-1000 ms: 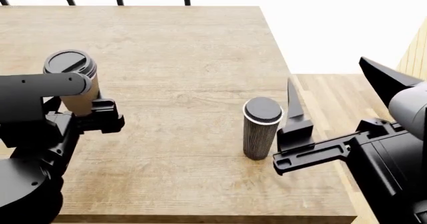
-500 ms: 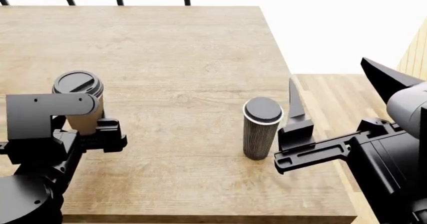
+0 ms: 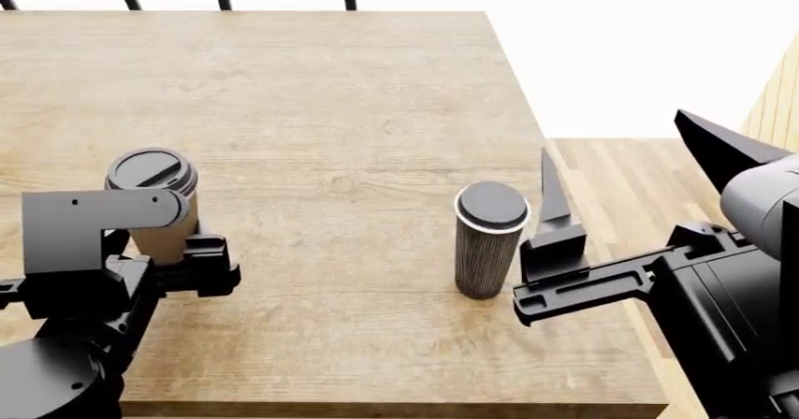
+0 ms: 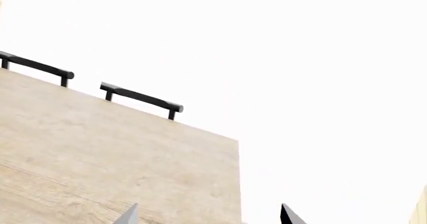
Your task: Move the drinks to the dining counter.
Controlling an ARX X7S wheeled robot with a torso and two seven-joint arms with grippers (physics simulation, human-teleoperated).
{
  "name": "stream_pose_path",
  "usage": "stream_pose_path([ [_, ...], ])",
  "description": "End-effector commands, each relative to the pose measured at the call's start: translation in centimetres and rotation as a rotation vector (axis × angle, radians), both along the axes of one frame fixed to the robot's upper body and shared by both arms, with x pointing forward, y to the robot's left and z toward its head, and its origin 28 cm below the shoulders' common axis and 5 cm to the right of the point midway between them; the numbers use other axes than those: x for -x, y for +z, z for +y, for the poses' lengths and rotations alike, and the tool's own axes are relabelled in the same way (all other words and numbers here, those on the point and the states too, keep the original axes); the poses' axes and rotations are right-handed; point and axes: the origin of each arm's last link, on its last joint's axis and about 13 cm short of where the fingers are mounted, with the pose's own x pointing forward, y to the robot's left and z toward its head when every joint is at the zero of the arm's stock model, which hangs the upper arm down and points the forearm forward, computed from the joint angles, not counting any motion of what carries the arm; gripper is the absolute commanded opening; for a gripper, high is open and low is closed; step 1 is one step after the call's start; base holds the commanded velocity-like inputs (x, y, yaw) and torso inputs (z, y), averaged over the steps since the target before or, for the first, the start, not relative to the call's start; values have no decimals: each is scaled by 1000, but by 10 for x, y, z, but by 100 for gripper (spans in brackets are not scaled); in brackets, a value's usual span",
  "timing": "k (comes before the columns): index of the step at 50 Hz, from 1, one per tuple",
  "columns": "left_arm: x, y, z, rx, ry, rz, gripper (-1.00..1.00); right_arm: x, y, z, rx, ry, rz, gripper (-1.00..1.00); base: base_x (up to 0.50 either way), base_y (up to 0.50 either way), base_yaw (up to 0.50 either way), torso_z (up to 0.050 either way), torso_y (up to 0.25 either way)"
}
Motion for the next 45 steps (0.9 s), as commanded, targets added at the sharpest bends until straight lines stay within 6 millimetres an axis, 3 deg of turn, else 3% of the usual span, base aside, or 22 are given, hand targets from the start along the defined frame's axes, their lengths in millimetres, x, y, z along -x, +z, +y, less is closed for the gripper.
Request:
stream_pose_path([
  [1, -2, 0, 0, 14, 0, -8, 100, 0, 0, 0, 1, -3, 0, 100, 0, 0, 0, 0, 0],
  [28, 4, 6, 0, 12, 5, -34, 100, 2, -3, -2, -2, -3, 4, 100, 0, 0, 0, 0, 0],
  [39, 21, 38, -2, -17, 1, -138, 100, -6, -1, 2, 4, 9, 11, 100, 0, 0, 0, 0, 0],
  [45, 25, 44, -1, -19, 9, -160, 100, -9, 1, 2, -3, 12, 18, 100, 0, 0, 0, 0, 0],
])
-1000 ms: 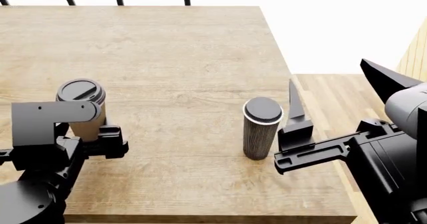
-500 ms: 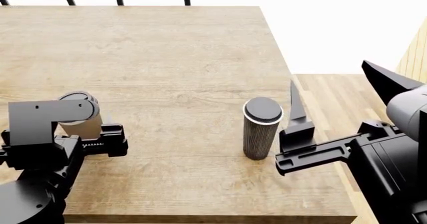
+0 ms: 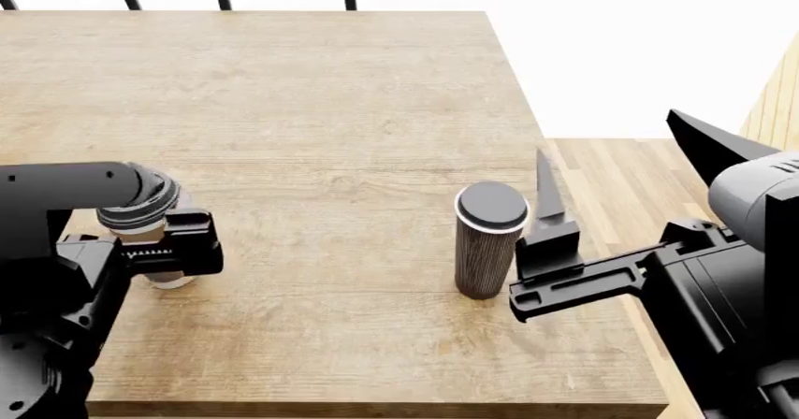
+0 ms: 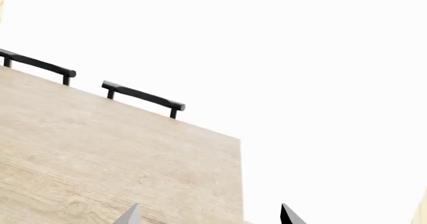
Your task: Move the drinks to the dining counter.
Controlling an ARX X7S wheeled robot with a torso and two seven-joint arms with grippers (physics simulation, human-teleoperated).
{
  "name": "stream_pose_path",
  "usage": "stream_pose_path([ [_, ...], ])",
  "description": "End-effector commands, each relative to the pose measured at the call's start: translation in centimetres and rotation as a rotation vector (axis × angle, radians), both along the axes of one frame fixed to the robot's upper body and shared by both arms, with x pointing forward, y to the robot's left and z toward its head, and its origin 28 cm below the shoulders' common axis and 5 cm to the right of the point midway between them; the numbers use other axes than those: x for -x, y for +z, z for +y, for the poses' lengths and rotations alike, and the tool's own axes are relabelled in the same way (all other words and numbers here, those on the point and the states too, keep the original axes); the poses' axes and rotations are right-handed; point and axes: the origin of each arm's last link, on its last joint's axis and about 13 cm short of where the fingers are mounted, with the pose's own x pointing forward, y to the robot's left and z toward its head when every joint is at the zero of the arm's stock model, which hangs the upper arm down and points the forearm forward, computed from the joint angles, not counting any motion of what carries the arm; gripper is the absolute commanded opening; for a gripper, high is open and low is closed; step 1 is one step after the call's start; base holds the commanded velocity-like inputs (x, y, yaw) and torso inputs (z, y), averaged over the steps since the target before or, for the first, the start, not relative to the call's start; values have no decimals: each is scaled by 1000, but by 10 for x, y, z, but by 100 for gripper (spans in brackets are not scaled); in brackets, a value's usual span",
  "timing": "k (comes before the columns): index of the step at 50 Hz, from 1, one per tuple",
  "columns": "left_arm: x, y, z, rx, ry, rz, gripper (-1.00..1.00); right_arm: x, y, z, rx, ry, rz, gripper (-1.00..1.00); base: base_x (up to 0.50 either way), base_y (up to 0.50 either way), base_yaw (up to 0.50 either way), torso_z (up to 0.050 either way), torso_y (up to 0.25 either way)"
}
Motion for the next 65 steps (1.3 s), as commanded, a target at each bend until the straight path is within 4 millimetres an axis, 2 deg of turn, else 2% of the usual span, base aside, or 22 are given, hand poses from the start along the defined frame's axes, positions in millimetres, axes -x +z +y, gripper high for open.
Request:
stream_pose_path([
  [1, 11, 16, 1, -16, 8, -58, 100, -5, 1, 1, -7, 9, 7, 100, 0, 0, 0, 0, 0],
  [12, 26, 39, 3, -35, 40, -158, 100, -7, -1, -3, -22, -51, -14, 100, -80, -3, 0, 0, 1],
  [38, 20, 39, 1, -39, 38, -154, 100, -4, -4, -11, -93, -78, -63, 100, -477, -137, 0, 0, 0],
  [42, 20, 39, 1, -37, 40, -153, 100, -1, -1, -12, -83, -88, -110, 100, -2, 0, 0, 0, 0],
  [43, 20, 39, 1, -38, 41, -155, 100, -2, 0, -13, -140, -99, -91, 100, 0, 0, 0, 0, 0],
  [48, 20, 39, 2, -34, 43, -156, 100, -4, 2, -16, -217, -91, -73, 100, 2, -423, 0, 0, 0],
  [65, 23, 38, 2, -31, 48, -157, 100, -8, -2, -13, -179, -96, -109, 100, 2, -500, 0, 0, 0],
])
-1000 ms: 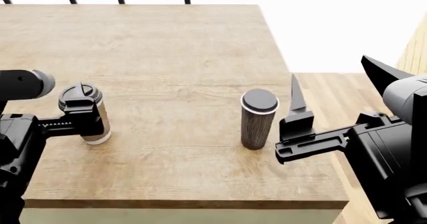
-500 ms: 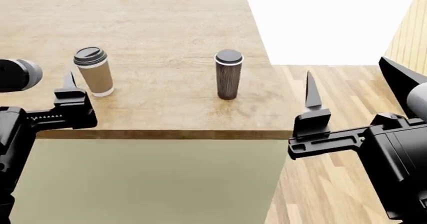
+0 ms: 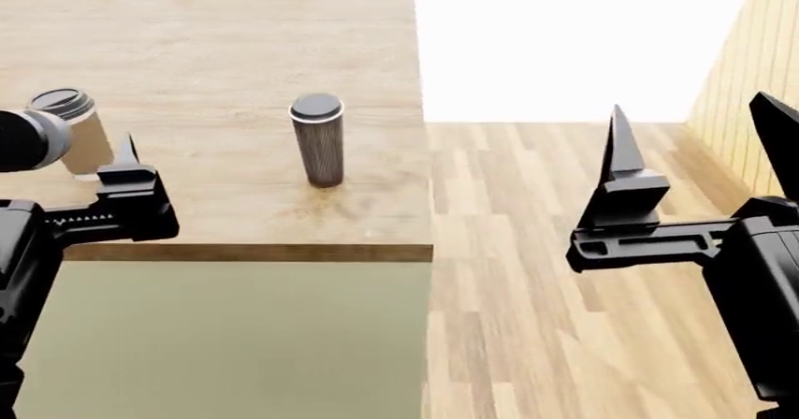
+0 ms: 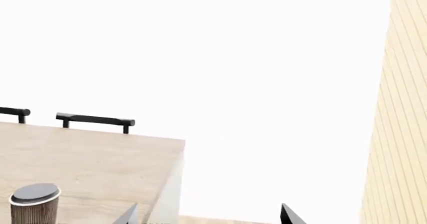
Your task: Move the drinks to the dining counter.
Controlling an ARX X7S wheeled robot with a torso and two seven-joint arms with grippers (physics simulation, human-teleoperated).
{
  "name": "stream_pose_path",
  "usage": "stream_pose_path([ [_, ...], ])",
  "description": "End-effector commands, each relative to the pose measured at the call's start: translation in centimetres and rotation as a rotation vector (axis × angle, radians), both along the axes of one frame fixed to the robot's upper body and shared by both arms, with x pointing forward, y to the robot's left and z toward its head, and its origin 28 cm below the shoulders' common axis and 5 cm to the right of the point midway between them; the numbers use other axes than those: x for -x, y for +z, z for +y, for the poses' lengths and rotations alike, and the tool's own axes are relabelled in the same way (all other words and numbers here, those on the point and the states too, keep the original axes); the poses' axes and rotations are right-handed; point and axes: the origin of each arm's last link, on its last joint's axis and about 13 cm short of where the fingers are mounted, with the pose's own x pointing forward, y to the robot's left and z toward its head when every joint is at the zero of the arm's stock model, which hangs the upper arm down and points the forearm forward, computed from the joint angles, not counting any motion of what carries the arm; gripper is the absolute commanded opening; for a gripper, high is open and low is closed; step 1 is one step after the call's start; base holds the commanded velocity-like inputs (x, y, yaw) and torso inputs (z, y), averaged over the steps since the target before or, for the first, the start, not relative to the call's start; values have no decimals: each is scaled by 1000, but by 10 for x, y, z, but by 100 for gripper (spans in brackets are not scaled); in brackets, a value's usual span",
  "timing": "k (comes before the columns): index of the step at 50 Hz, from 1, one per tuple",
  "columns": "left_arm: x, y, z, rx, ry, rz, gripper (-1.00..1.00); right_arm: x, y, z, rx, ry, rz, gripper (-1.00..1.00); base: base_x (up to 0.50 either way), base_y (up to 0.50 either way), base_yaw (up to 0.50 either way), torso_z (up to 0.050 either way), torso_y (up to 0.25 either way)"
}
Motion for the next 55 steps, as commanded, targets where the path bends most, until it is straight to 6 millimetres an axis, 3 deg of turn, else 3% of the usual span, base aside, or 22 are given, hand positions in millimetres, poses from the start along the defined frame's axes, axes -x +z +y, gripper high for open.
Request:
stream_pose_path([
  [1, 1, 0, 0, 0, 1, -1, 100, -2, -3, 0, 34, -16, -43, 100, 2, -500, 0, 0, 0],
  [16, 12, 5, 1, 0, 7, -21, 100, -4, -4, -1, -16, 33, -21, 100, 2, -500, 0, 0, 0],
  [27, 58, 15, 11, -15, 91, -64, 100, 1, 0, 2, -17, 68, -41, 100, 2, -500, 0, 0, 0],
  [31, 81, 10, 21, -40, 159, -9, 100, -2, -4, 1, -26, 60, -34, 100, 2, -500, 0, 0, 0],
  [35, 95, 15, 29, -40, 229, -69, 100, -4, -5, 1, -28, 64, -29, 100, 2, -500, 0, 0, 0],
  [55, 83, 11, 25, -40, 216, -55, 100, -1, -7, -9, -133, 7, -61, 100, 2, -500, 0, 0, 0],
])
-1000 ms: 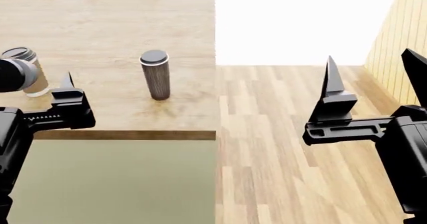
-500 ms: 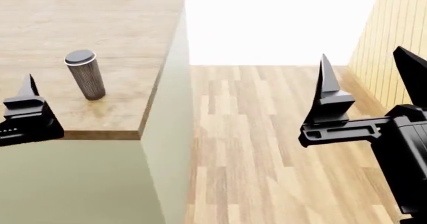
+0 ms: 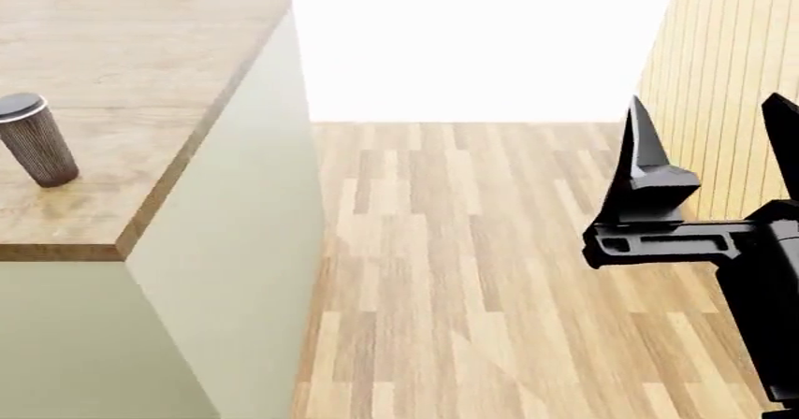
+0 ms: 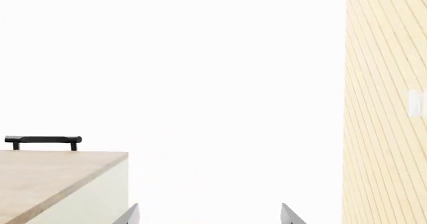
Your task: Move the drinks to the dining counter.
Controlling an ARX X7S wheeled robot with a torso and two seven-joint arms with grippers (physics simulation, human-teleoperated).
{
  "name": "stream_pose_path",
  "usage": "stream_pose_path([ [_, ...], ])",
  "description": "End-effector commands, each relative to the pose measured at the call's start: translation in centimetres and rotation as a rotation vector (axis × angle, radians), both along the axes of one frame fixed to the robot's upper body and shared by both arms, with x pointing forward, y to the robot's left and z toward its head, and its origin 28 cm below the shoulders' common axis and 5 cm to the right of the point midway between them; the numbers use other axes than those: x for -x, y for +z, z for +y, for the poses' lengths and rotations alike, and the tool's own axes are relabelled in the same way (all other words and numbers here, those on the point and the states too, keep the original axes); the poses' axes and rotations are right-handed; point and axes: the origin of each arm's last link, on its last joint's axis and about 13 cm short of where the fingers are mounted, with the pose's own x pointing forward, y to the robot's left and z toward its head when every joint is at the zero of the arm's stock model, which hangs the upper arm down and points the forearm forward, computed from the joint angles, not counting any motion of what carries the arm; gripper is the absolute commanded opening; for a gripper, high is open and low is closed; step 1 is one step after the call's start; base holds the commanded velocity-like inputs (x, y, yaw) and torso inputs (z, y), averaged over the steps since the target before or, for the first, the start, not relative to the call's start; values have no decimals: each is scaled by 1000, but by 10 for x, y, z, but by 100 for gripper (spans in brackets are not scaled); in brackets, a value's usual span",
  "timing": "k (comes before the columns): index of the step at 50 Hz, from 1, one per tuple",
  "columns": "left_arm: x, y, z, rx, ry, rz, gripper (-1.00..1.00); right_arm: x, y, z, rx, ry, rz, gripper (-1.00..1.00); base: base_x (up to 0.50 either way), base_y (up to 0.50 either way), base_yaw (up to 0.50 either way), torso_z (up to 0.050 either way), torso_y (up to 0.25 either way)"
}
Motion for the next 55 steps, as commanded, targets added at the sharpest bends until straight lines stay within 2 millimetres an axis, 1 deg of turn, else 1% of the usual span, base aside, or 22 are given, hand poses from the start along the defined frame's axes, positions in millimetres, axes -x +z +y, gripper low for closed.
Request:
stream_pose_path([
  [1, 0, 0, -2, -13, 2, 4, 100, 0, -2, -4, -43, -24, -10, 100, 2, -500, 0, 0, 0],
  [15, -5, -1, -4, -8, -12, 7, 100, -1, 1, -3, -25, -21, -7, 100, 2, -500, 0, 0, 0],
  [28, -10, -2, -7, -17, -29, 14, 100, -2, -2, -2, -15, -18, 0, 100, 2, -500, 0, 0, 0],
  [41, -12, -5, -8, -12, -30, 23, 100, -4, -5, -3, 0, -27, 5, 100, 2, -500, 0, 0, 0],
  [55, -12, -7, -8, -7, -28, 25, 100, -3, -3, -3, 16, -41, 1, 100, -24, -500, 0, 0, 0],
])
